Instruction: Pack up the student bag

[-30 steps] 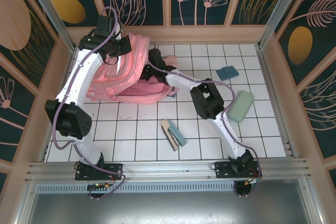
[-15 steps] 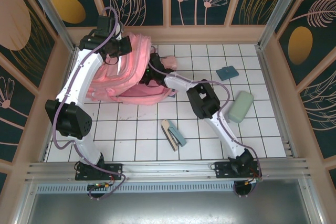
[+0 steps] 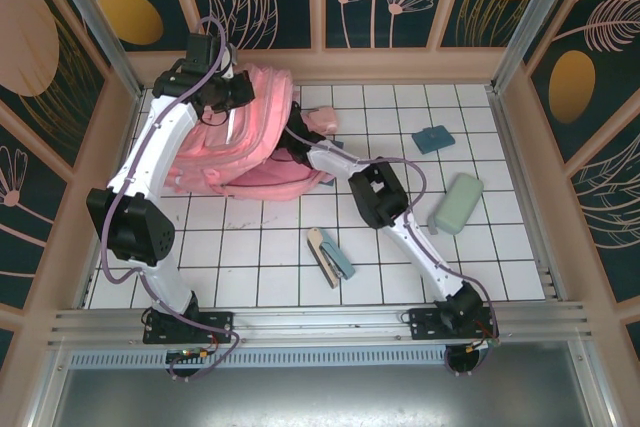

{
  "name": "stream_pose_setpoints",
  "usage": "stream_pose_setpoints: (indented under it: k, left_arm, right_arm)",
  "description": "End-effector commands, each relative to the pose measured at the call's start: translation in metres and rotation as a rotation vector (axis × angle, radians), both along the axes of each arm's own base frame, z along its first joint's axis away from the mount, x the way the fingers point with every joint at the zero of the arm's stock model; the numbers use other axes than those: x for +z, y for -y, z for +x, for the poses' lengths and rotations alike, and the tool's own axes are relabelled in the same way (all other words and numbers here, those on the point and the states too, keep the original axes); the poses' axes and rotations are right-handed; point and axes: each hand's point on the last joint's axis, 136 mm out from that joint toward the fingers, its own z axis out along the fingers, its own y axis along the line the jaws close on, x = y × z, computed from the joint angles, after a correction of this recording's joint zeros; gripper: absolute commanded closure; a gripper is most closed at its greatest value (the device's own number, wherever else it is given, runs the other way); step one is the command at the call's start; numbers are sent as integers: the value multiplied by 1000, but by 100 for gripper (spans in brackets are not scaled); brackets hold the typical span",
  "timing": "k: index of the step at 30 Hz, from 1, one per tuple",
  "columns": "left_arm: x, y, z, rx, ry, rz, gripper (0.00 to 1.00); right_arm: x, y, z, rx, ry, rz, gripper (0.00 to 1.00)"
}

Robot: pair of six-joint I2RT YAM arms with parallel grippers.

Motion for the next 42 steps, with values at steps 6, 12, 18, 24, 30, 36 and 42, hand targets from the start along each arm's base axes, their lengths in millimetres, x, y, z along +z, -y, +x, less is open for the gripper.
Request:
stream_pose_setpoints:
  k: [6, 12, 18, 24, 30, 36, 42]
  left_arm:
    - [47, -1, 5, 17, 154, -59, 100]
    - [36, -28, 9, 122, 151, 68, 100]
    - [21, -70, 10, 273, 133, 246, 100]
    - [20, -95, 4, 362, 141, 277, 100]
    - [16, -87, 10, 338, 138, 220, 100]
    - [7, -65, 12, 249, 140, 140, 100]
    - [-7, -48, 9, 164, 103, 91, 100]
  right_arm:
    - [15, -13, -6, 36, 12, 45, 70]
    - [50, 6, -18, 68, 84, -11, 56]
    - [73, 35, -34, 101, 125, -101, 53]
    - [72, 78, -57, 119, 134, -219, 53]
    - [75, 138, -81, 92, 197, -347, 52]
    - [65, 214, -82, 11, 244, -494, 64]
    - [37, 270, -57, -51, 231, -575, 77]
